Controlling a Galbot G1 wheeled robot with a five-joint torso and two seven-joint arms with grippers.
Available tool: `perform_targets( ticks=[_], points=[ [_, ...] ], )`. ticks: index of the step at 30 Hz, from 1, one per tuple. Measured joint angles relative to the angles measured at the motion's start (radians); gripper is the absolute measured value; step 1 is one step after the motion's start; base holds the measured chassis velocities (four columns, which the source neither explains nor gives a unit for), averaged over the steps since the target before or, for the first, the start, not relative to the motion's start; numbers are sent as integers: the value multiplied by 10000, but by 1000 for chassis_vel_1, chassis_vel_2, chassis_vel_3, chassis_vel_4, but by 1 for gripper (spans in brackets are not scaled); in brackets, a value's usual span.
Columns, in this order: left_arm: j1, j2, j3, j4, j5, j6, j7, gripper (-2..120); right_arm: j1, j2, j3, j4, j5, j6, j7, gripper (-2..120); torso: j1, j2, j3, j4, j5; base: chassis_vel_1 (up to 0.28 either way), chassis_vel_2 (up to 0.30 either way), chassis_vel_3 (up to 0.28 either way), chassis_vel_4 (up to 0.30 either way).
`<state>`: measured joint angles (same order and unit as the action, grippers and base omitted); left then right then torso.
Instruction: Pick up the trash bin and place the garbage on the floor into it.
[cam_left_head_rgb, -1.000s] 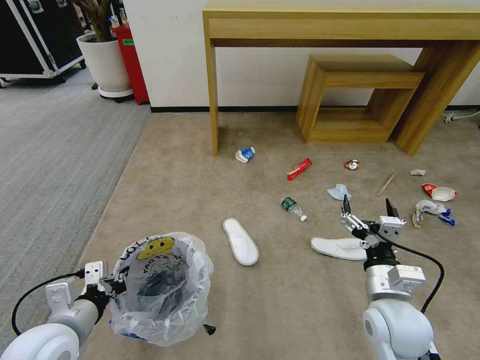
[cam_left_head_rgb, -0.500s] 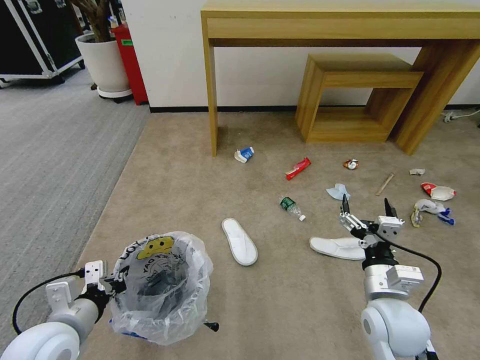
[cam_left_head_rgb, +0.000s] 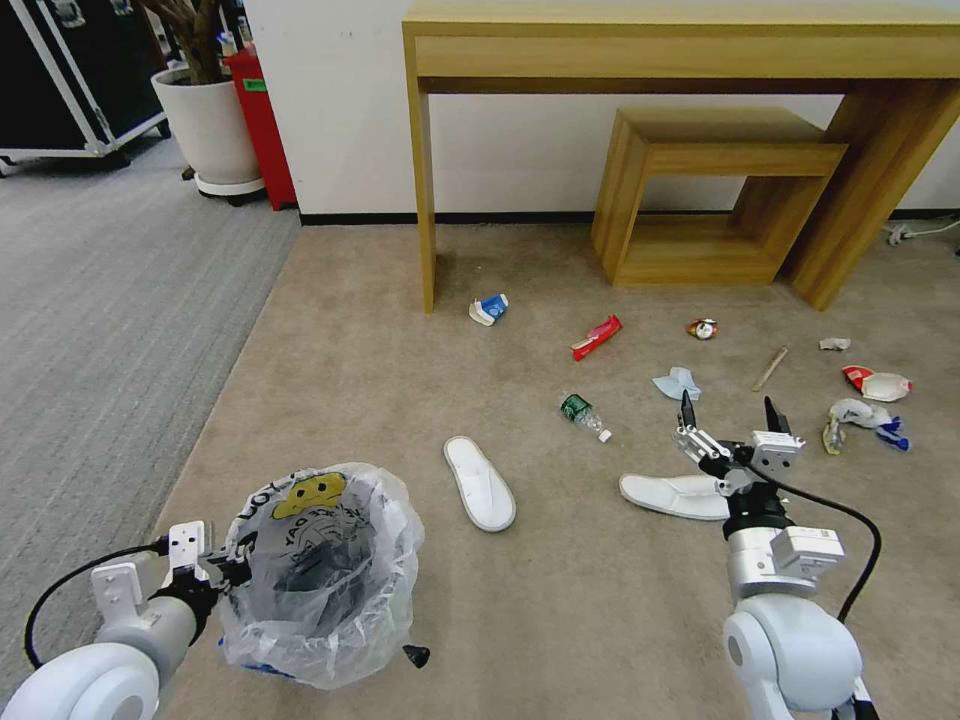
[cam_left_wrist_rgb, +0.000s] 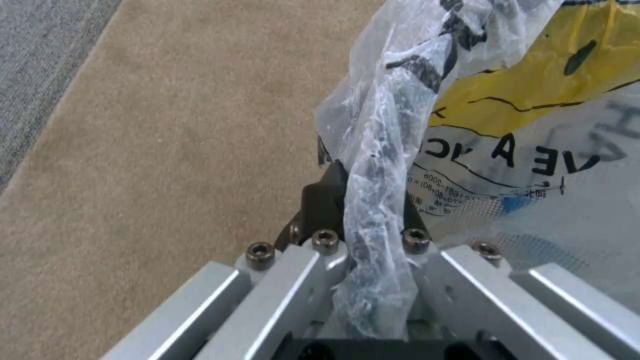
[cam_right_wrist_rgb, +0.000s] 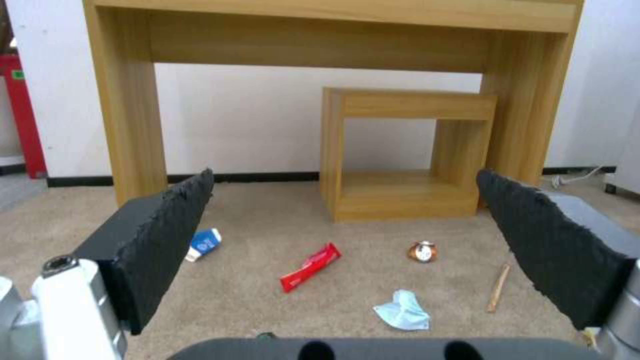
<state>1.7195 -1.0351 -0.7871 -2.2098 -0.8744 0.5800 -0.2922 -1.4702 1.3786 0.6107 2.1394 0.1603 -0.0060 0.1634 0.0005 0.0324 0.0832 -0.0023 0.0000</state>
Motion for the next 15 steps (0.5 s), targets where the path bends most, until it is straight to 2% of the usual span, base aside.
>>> perform_targets(
  ticks=[5,13,15],
  points=[
    [1,-7,-1,-2,15,-14,-1,1,-16,-8,6,-5,-4,10,1,100,0,0,-1,0,-1,-86,85,100,-80],
    [-12,-50,43,29,71,-48,1,1,10,-54,-67,-60,18,9,49,100,0,-2,1,0,-2,-182,181,170,-152],
    [-11,-51,44,53,87,-68,8,1,45,-157,-158,-71,230,-294,41,100,2,-2,4,0,0,-115,99,110,-95]
  ],
)
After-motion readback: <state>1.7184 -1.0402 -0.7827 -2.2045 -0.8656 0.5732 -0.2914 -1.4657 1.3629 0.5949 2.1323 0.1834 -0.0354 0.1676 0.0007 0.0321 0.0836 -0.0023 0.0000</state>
